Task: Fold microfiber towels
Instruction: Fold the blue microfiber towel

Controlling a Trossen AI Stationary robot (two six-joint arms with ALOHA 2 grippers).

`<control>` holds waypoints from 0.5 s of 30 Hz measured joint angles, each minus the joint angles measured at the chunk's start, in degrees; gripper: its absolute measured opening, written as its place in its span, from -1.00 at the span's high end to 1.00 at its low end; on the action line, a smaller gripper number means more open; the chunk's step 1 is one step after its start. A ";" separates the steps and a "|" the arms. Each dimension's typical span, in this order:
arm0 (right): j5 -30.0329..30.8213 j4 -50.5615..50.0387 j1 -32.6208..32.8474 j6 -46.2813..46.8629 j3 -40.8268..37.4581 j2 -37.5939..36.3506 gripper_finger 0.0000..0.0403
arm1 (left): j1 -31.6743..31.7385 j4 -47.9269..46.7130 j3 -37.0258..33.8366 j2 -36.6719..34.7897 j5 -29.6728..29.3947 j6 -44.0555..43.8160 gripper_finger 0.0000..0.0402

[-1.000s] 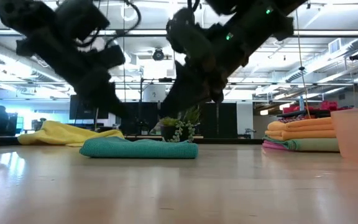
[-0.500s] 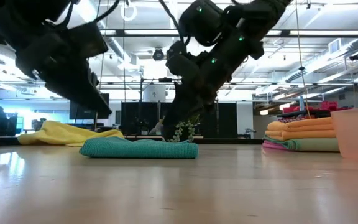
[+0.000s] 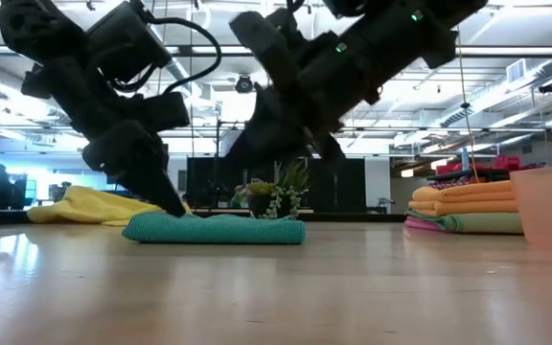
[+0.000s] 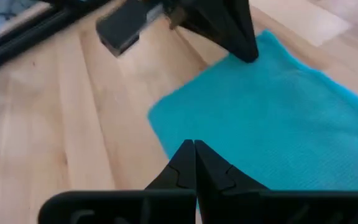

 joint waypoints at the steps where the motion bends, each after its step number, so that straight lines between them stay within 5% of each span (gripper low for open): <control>1: -0.04 -0.05 0.16 0.43 -0.06 0.07 1.00 | 0.23 0.13 0.00 0.00 0.15 -0.01 0.94; 15: -2.11 -8.56 0.56 4.13 0.10 3.67 1.00 | -3.29 -5.84 0.07 0.00 2.58 -8.60 0.94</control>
